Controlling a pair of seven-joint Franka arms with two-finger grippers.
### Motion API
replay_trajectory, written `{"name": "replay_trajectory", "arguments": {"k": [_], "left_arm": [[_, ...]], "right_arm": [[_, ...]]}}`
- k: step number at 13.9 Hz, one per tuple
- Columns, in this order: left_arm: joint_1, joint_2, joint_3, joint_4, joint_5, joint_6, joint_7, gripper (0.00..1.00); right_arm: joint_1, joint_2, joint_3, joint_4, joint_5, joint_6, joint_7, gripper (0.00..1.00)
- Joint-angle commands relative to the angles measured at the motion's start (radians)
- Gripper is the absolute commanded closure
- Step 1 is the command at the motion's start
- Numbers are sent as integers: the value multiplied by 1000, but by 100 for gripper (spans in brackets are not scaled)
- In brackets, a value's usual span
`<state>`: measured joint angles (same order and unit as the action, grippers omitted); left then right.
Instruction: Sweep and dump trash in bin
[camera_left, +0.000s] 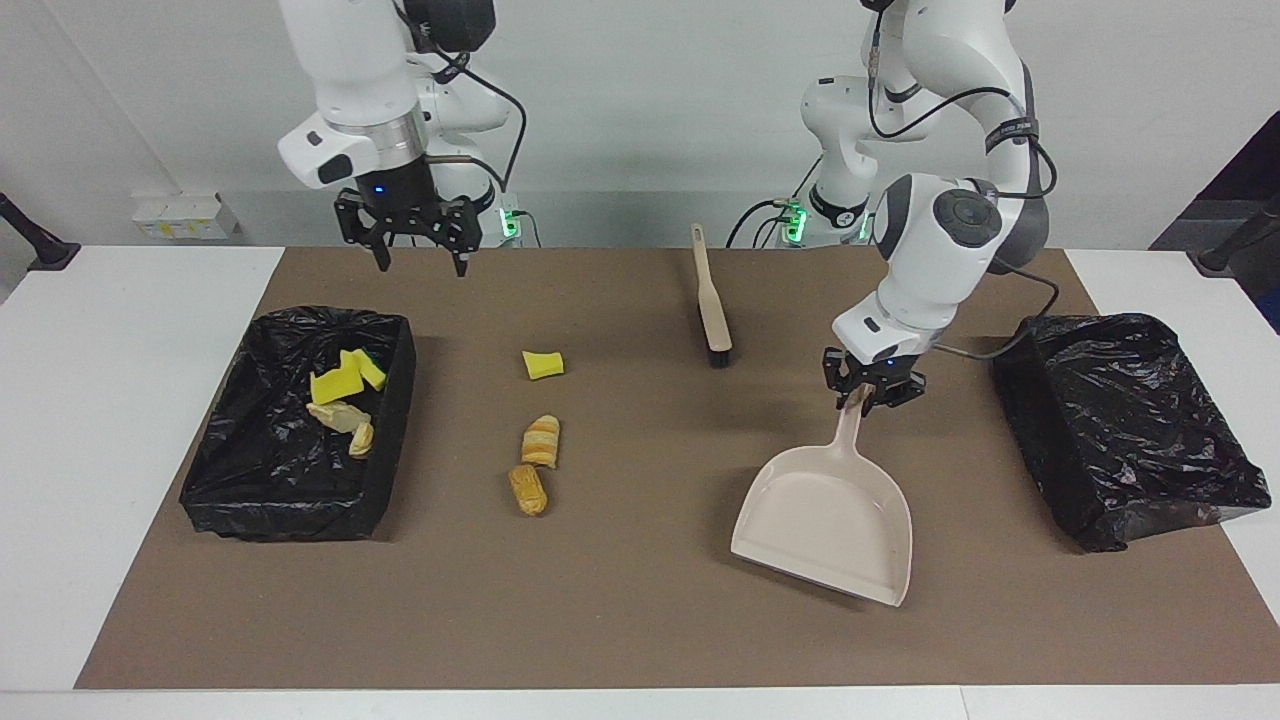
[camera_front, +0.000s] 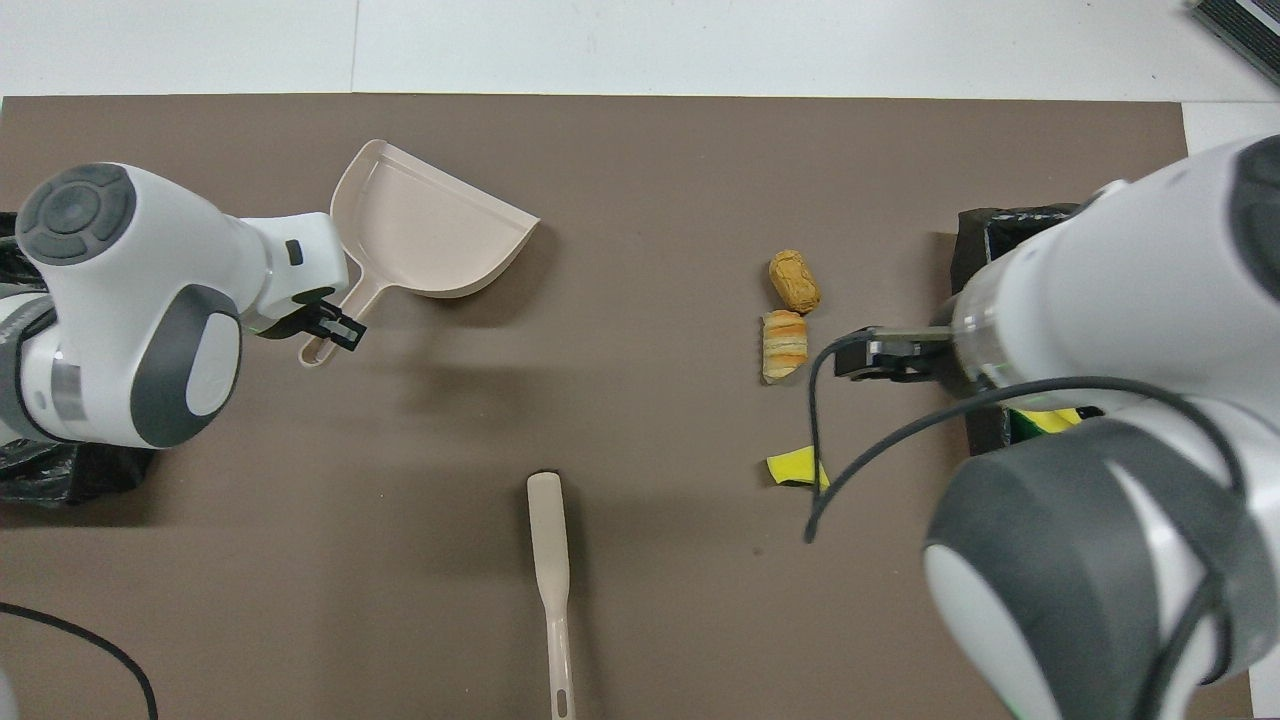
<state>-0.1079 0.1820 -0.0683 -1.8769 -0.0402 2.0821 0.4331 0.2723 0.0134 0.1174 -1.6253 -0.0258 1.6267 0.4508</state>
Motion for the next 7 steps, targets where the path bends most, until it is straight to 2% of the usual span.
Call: {"name": "replay_trajectory", "arguments": {"k": [1,4,7], "left_arm": [[66,-9,-10,-1,17,-23,94,100],[138,-9,-10,1,17,-46,299,100],[183,-7,-10,5,19,-73,445,100]], "right_arm": [[112,29,-2,-24,15,22,126,0],[237,62,-2,-89,17,106,245,0],[295,16,-2,-220,46,214,318,0]]}}
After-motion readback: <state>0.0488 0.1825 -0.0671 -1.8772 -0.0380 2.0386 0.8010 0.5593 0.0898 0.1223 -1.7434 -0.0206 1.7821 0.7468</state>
